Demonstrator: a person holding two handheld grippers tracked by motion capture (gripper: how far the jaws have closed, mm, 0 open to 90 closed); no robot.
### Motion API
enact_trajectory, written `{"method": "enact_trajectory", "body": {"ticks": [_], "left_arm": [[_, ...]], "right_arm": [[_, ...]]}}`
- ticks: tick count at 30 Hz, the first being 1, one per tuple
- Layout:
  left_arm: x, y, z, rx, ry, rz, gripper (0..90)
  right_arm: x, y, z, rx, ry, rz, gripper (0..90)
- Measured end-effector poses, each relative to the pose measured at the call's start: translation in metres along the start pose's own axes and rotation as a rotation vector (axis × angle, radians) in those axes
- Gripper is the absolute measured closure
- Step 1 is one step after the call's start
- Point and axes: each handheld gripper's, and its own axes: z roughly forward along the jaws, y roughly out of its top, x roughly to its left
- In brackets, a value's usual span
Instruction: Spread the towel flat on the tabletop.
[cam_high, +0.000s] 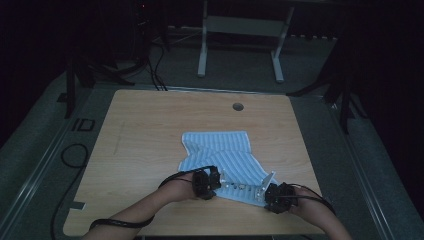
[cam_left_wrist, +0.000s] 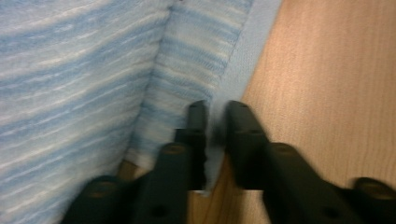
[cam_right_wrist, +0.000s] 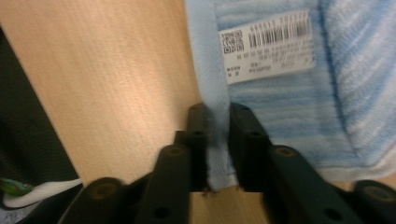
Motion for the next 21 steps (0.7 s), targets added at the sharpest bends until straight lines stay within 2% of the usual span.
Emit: {"method": "enact_trajectory", "body": {"ticks": [4, 5, 9, 10, 13, 15, 16, 17, 18, 19, 20, 21], "left_arm": [[0.002, 0.004, -0.006, 0.034, -0.02, -0.015, 87.6], [0.003, 0.004, -0.013, 0.03, -0.021, -0.022, 87.6], [0.002, -0.001, -0.05, -0.019, 0.012, -0.053, 87.7], [-0.002, -0.004, -0.064, -0.023, 0.026, -0.045, 87.7], [-0.017, -0.012, -0.091, -0.034, 0.033, -0.034, 87.5], [-0.03, -0.021, -0.105, -0.035, 0.029, -0.016, 87.3], [-0.038, -0.026, -0.11, -0.033, 0.014, -0.028, 87.3], [-0.048, -0.031, -0.111, -0.02, -0.022, -0.027, 87.3], [-0.061, -0.037, -0.111, -0.005, -0.11, -0.013, 86.8], [-0.069, -0.042, -0.109, -0.003, -0.181, -0.02, 86.3], [-0.079, -0.047, -0.106, 0.0, -0.293, -0.012, 84.8], [-0.088, -0.052, -0.104, 0.0, -0.376, 0.008, 79.7]], "right_arm": [[-0.005, 0.005, 0.0, 0.021, 0.02, 0.002, 83.6], [-0.006, 0.006, -0.002, 0.022, 0.025, 0.008, 83.6], [-0.003, 0.011, -0.026, -0.046, 0.017, -0.002, 83.6], [-0.001, 0.013, -0.034, -0.069, 0.009, -0.015, 83.6], [0.014, 0.016, -0.06, -0.115, -0.021, -0.055, 83.5], [0.028, 0.018, -0.073, -0.148, -0.008, -0.09, 83.5], [0.036, 0.02, -0.077, -0.154, 0.001, -0.113, 83.5], [0.045, 0.021, -0.079, -0.155, 0.014, -0.144, 83.3], [0.054, 0.023, -0.08, -0.153, 0.05, -0.178, 83.2], [0.065, 0.025, -0.08, -0.16, 0.106, -0.221, 82.1], [0.071, 0.026, -0.079, -0.166, 0.152, -0.243, 78.5], [0.078, 0.028, -0.078, -0.175, 0.208, -0.273, 76.0]]}}
